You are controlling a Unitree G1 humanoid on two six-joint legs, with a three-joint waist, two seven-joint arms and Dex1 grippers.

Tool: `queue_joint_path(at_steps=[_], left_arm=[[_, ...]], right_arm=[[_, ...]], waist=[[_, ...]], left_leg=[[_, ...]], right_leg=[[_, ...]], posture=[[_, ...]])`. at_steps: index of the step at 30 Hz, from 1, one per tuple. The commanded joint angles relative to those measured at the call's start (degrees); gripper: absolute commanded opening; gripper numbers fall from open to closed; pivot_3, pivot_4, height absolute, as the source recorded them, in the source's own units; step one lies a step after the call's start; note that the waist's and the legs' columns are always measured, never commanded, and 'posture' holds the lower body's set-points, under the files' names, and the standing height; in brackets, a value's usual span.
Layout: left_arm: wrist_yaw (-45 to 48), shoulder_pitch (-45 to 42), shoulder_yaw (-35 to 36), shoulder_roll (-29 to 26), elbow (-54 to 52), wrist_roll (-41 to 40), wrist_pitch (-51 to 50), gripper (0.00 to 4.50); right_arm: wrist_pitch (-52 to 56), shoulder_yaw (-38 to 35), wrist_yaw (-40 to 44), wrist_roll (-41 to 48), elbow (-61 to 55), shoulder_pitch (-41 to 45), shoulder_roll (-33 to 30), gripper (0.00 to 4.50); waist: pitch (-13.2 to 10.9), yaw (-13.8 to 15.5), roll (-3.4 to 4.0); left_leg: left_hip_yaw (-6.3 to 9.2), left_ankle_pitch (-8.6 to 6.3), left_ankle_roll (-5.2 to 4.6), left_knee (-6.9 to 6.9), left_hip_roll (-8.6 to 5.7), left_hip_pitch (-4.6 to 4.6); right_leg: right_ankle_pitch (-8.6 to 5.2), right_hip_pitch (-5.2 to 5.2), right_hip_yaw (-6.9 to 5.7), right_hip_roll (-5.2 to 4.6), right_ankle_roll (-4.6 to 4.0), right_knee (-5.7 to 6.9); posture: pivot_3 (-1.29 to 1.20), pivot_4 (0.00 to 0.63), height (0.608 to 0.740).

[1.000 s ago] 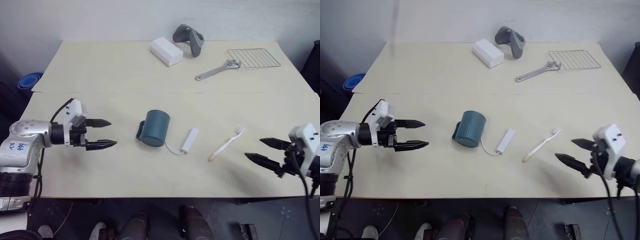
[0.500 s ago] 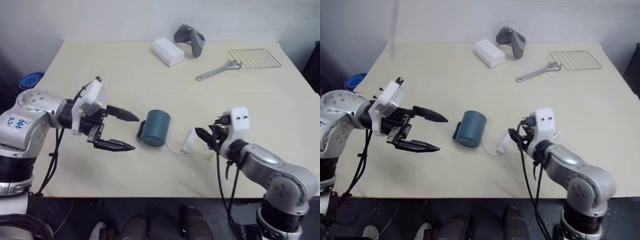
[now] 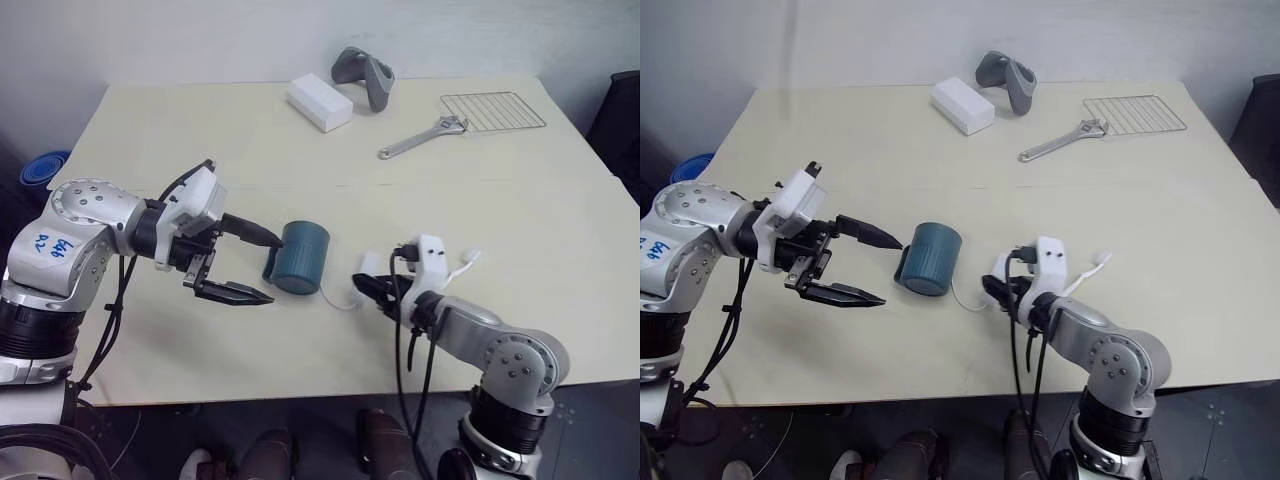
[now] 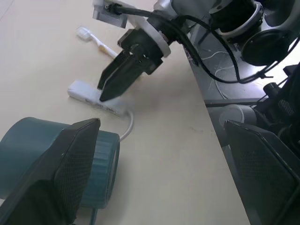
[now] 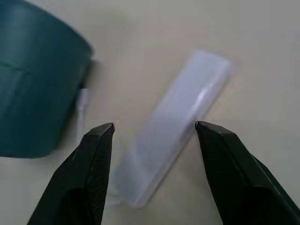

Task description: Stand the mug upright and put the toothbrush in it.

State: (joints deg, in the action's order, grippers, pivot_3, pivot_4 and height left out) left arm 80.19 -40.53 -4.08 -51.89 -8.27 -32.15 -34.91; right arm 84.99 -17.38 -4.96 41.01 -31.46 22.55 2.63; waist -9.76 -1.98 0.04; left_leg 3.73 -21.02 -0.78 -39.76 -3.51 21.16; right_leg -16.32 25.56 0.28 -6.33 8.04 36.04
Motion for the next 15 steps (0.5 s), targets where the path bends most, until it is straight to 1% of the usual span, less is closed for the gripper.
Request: queue_joint_path(at_steps=[1,4,6,8,9,11,13,15], left_arm=[[0.5,-1.3,0.6,-0.2,-0.2,0.0,0.5,4.50],[0.4,-1.2,0.8,-0.3,-0.4,0.0,0.5,4.50],[0.1,-1.0,1.2,-0.4,-1.0,-0.3,0.2,4.50],[-0.2,-0.8,1.6,-0.5,-1.6,-0.7,-0.1,4.50],[-0.3,-0.7,1.8,-0.6,-1.7,-0.8,-0.2,4.50],[-0.4,-0.1,2.1,-0.9,-1.9,-0.9,-0.1,4.50],[-0.4,0.3,2.4,-1.2,-1.9,-0.8,-0.1,4.50],[-0.6,0.5,2.5,-1.1,-1.6,-0.5,0.3,4.50]], right_arm=[[0.3,-1.1,0.2,-0.7,1.9,1.0,0.4,2.85],[-0.9,1.1,0.5,-3.3,5.6,1.4,-1.1,2.85],[-2.6,4.1,1.9,-5.0,7.4,1.1,-3.9,2.85],[-6.4,11.4,4.6,-7.9,7.6,0.2,-10.2,2.85],[-7.9,13.9,5.5,-8.9,7.7,-0.1,-12.3,2.85],[-10.7,17.6,7.1,-10.3,8.1,-0.7,-15.1,2.85],[-11.8,19.9,8.2,-10.7,8.0,-0.8,-16.1,2.85],[-13.7,24.0,8.7,-13.3,8.6,-0.3,-18.2,2.85]], waist=[[0.0,0.2,0.00],[0.0,0.2,0.00],[0.0,0.1,0.00],[0.0,0.1,0.00],[0.0,0.1,0.00],[0.1,0.2,-0.07],[0.1,0.2,-0.12],[0.1,0.2,-0.16]], left_leg=[[0.00,0.00,0.00,0.00,-0.02,0.00],[0.06,0.00,-0.01,0.00,-0.06,0.00],[0.05,0.00,0.00,-0.01,-0.06,-0.04],[0.05,0.00,0.00,-0.01,-0.04,-0.07],[0.04,0.00,0.00,-0.02,-0.04,-0.07],[0.03,0.00,0.00,-0.04,-0.05,-0.08],[0.03,0.00,0.00,-0.07,-0.04,-0.08],[0.03,0.00,-0.01,-0.13,-0.04,-0.07]], right_leg=[[0.00,0.00,0.00,-0.01,0.00,0.00],[0.00,0.00,-0.03,-0.04,0.00,0.02],[0.00,-0.03,-0.03,-0.04,0.00,0.02],[0.00,-0.05,-0.03,-0.02,0.00,0.03],[0.00,-0.06,-0.02,-0.02,0.00,0.03],[0.00,-0.08,-0.02,-0.03,0.00,0.01],[0.00,-0.10,-0.01,-0.03,0.00,0.02],[0.00,-0.11,-0.01,-0.03,0.00,0.02]], posture=[[0.00,0.150,0.740],[0.00,0.150,0.740],[0.00,0.150,0.740],[0.00,0.150,0.740],[0.00,0.150,0.740],[0.00,0.150,0.740],[0.00,0.150,0.740],[0.00,0.150,0.740]])
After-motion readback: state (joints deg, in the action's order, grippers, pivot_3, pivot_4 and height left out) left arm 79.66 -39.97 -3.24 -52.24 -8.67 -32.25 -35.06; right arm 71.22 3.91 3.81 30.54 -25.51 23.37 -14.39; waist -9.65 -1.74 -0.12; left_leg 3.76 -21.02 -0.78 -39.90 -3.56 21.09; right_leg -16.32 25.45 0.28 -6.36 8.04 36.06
